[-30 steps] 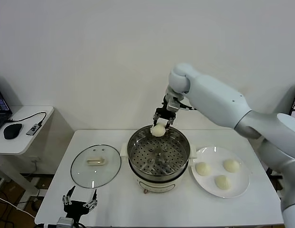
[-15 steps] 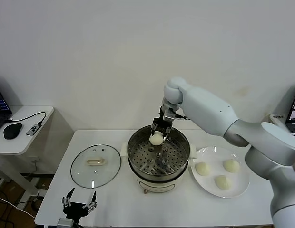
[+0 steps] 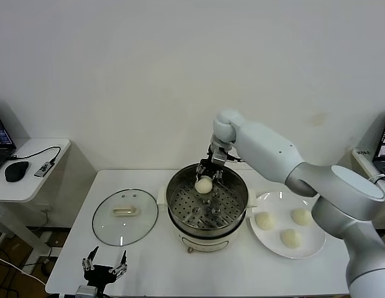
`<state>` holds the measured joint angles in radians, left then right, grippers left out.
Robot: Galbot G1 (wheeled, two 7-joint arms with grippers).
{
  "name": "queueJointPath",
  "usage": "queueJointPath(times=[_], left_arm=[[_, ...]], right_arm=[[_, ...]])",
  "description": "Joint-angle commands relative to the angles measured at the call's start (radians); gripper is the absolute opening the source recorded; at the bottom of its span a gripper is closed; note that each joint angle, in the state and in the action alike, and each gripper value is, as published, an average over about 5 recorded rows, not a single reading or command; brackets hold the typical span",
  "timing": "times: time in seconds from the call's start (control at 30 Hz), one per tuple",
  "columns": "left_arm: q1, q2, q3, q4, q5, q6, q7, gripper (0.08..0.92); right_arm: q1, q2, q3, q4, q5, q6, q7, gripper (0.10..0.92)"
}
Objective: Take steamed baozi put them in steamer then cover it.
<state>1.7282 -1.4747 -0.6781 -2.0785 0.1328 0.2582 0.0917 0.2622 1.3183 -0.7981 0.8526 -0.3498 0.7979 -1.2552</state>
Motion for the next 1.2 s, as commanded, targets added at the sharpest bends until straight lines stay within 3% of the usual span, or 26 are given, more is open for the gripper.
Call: queueJointPath(times=[0.03,0.27,0.53,0.67,0.87,1.2], left_arm=[[0.007,-0.001,-0.001,-0.010,0.001,0.000,-0.001,0.823],[0.008,0.008,-0.011,-0.043,-0.004,0.012,0.012,0.823],[-0.007,0.016,-0.001,-0.068,-0.012,0.032,0.033,0.823],[-0.011,0.026,0.000,-0.074,-0.021,0.040,0.036,0.823],[-0.015,0.031,0.003,-0.076,-0.023,0.045,0.032,0.823],[0.004,0.034,-0.001,-0.088,-0.024,0.045,0.032,0.823]], right_arm=[[0.013,-0.022,-0.004,0.050,0.079,-0.069,-0.028,0.800],[0.140,-0.212,-0.058,0.317,0.282,-0.453,-0.091,0.823],[0.320,-0.469,-0.174,0.483,0.529,-0.973,-0.092,0.823],[0.368,-0.582,-0.240,0.557,0.576,-1.218,-0.104,0.823],[0.309,-0.698,-0.213,0.640,0.509,-1.379,-0.130,0.823],[0.002,-0.764,-0.016,0.672,0.318,-1.343,-0.117,0.823]])
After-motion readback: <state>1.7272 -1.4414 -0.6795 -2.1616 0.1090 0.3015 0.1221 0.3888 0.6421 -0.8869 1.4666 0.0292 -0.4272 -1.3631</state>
